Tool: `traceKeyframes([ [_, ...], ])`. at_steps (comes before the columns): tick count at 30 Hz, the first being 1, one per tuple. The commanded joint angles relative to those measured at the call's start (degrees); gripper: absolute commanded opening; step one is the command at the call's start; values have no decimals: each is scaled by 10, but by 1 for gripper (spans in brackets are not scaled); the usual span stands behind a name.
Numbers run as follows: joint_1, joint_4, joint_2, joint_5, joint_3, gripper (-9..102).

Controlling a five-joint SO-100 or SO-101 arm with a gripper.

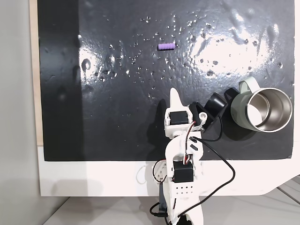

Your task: Grasp a pengrip and put it in the cup.

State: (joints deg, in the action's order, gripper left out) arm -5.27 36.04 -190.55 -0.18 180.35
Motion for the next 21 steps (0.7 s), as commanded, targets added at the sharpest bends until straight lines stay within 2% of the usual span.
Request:
traceKeyframes([
  [1,8,3,-6,29,24,0],
  [17,4,2,-6,30,21,0],
  [21,-1,25,-7,18,-35,0],
])
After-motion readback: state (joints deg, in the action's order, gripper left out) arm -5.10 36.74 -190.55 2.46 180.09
